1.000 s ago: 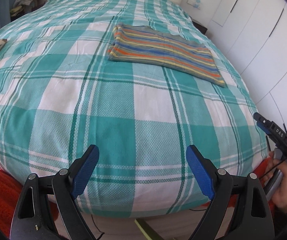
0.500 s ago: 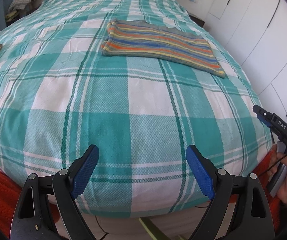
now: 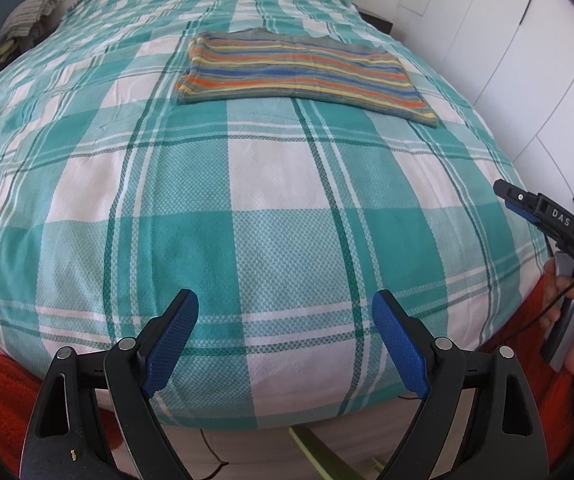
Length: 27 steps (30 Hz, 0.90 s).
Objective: Fold small clothes
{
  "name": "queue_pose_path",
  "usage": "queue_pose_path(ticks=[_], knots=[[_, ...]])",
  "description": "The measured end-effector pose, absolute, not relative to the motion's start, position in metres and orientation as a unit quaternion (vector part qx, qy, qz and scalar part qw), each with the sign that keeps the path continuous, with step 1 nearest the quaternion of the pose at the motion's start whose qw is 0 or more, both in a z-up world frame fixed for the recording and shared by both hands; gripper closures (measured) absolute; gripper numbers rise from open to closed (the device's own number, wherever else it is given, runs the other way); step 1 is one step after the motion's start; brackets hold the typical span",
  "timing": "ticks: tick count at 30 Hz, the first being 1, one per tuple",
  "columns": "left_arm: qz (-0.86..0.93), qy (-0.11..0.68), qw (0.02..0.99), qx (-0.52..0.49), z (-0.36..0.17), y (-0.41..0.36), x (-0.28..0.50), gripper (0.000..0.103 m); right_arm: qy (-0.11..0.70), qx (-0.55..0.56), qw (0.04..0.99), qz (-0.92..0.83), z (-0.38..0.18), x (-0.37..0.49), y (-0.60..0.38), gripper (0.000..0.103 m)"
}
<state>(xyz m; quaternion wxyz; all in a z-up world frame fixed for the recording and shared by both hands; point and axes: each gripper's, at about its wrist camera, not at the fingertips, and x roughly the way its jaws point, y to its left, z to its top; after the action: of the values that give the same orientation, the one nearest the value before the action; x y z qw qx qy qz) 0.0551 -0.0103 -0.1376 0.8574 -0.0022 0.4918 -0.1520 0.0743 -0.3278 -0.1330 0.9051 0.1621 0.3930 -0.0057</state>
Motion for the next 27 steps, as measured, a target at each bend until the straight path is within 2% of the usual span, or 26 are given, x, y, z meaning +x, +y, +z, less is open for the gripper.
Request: queue_pose_path(ticks=[27], knots=[[-0.154, 0.503, 0.851, 0.007, -0.1426, -0.0153, 0.0553, 0.013, 0.398, 0.164, 0.903, -0.005, -0.1353, 0.0733, -0.3301, 0.032]])
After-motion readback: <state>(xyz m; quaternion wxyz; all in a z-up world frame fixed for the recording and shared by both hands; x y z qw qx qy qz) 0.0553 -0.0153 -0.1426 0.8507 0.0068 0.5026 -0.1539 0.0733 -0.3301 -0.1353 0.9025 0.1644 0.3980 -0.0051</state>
